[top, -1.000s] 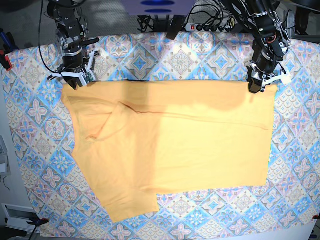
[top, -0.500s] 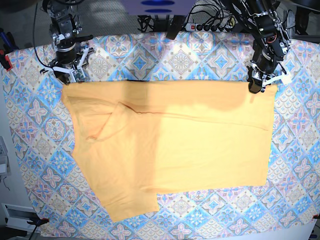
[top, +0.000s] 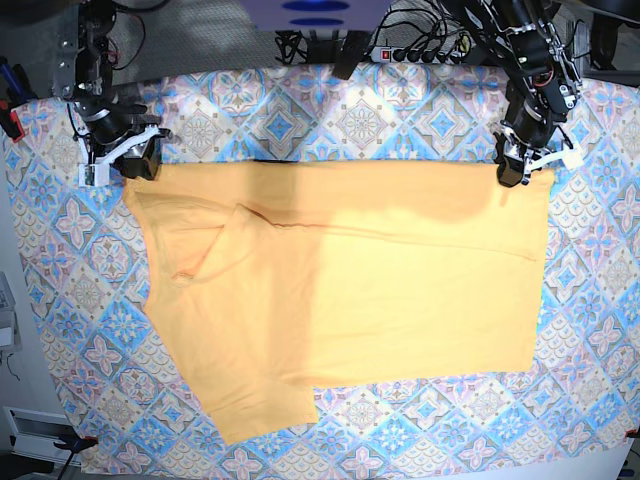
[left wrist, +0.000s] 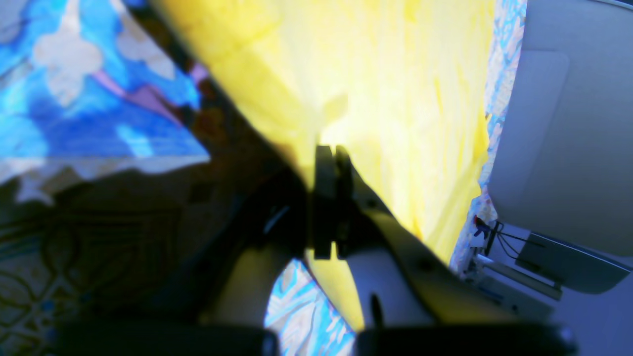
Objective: Fold the T-shirt properly
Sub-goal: 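Pull the shoulder edge back toward the robot with both grippers, then release the shoulder edge and raise both grippers off the shirt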
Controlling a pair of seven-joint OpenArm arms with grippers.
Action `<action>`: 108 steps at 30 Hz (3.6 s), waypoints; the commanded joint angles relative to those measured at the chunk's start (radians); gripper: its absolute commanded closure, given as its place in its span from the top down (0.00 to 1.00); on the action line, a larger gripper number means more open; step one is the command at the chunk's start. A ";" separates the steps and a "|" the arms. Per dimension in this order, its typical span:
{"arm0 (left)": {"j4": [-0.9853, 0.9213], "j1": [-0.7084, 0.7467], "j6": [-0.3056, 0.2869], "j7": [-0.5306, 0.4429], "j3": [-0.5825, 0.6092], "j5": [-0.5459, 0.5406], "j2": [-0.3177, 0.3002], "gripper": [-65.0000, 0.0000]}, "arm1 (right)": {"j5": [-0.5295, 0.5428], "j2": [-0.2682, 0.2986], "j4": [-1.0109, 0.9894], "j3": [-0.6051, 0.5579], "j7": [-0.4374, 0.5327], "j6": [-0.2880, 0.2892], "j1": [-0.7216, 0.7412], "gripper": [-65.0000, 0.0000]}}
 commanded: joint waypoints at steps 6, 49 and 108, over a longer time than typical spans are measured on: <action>0.014 -0.003 -0.012 -0.004 -0.001 -0.016 -0.013 0.00 | 0.211 0.010 -0.144 0.078 -0.044 0.032 0.062 0.33; 0.016 0.055 -0.012 -0.003 -0.003 -0.023 -0.013 0.00 | 0.286 -0.022 -0.344 0.091 -0.044 0.124 0.147 0.00; 0.228 0.410 -0.012 0.031 -0.003 -0.089 0.028 0.00 | 0.281 -0.026 -0.202 0.259 -0.085 0.160 -0.151 0.03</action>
